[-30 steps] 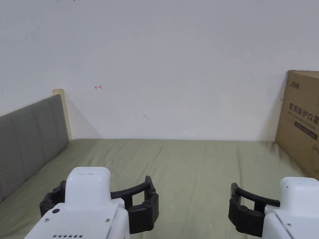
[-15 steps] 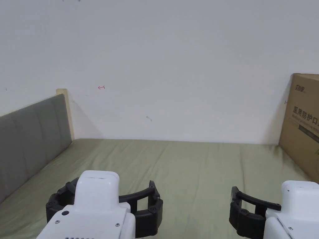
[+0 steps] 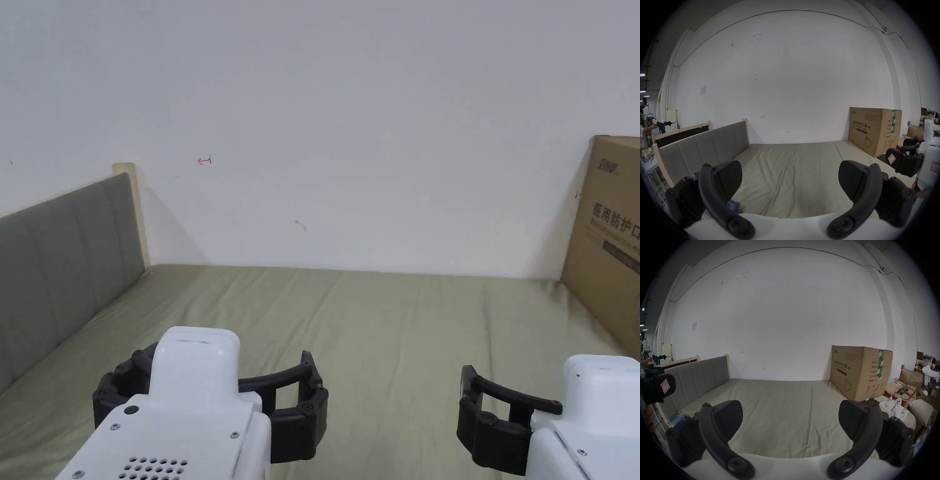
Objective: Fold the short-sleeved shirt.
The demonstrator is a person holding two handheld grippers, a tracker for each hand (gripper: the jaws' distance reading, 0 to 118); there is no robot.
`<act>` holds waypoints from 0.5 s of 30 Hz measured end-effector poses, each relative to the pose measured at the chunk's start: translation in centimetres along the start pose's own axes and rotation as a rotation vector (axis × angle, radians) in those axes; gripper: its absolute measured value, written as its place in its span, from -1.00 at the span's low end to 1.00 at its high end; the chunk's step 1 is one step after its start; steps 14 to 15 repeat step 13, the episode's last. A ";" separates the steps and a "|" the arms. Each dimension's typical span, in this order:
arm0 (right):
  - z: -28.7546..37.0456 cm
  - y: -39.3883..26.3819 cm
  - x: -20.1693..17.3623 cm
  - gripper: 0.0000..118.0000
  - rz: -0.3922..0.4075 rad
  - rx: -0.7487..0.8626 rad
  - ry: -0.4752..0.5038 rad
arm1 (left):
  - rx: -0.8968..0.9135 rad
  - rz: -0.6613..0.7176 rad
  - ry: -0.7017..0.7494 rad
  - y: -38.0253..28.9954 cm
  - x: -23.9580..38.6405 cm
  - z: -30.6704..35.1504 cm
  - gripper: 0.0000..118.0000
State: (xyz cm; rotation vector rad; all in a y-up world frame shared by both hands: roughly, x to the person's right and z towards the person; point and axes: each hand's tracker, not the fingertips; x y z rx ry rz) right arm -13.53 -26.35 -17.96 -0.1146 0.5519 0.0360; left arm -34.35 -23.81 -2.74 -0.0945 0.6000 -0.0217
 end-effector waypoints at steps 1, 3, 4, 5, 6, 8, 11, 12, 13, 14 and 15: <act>0.0 0.0 0.0 0.98 -0.001 0.000 -0.002 | -0.001 -0.002 0.000 0.0 0.0 0.0 1.00; 0.0 -0.1 0.1 0.98 -0.001 0.001 -0.005 | -0.004 -0.005 0.000 -0.1 0.0 -0.1 1.00; 0.0 -0.1 0.1 0.98 0.000 0.001 -0.006 | -0.005 -0.003 0.002 -0.1 0.0 -0.1 1.00; 0.0 -0.2 0.2 0.98 -0.001 0.001 -0.006 | -0.006 0.000 0.001 -0.1 0.0 -0.1 1.00; 0.0 -0.2 0.2 0.98 -0.001 -0.001 -0.008 | -0.007 0.003 -0.001 -0.1 0.0 -0.1 1.00; -0.1 -0.2 0.2 0.98 -0.001 -0.007 -0.006 | -0.007 0.004 -0.004 -0.2 0.0 -0.1 1.00; 0.0 -0.3 0.3 0.98 -0.001 -0.004 -0.010 | -0.008 0.002 -0.004 -0.2 0.0 -0.2 1.00; 0.0 -0.3 0.3 0.98 -0.002 -0.003 -0.011 | -0.009 0.001 -0.004 -0.3 0.1 -0.2 1.00; 0.0 -0.3 0.3 0.98 -0.002 -0.002 -0.012 | -0.009 -0.001 -0.005 -0.3 0.1 -0.2 1.00; 0.0 -0.3 0.3 0.98 -0.002 -0.002 -0.012 | -0.009 -0.001 -0.005 -0.3 0.1 -0.2 1.00; 0.0 -0.3 0.3 0.98 -0.002 -0.002 -0.012 | -0.009 -0.001 -0.005 -0.3 0.1 -0.2 1.00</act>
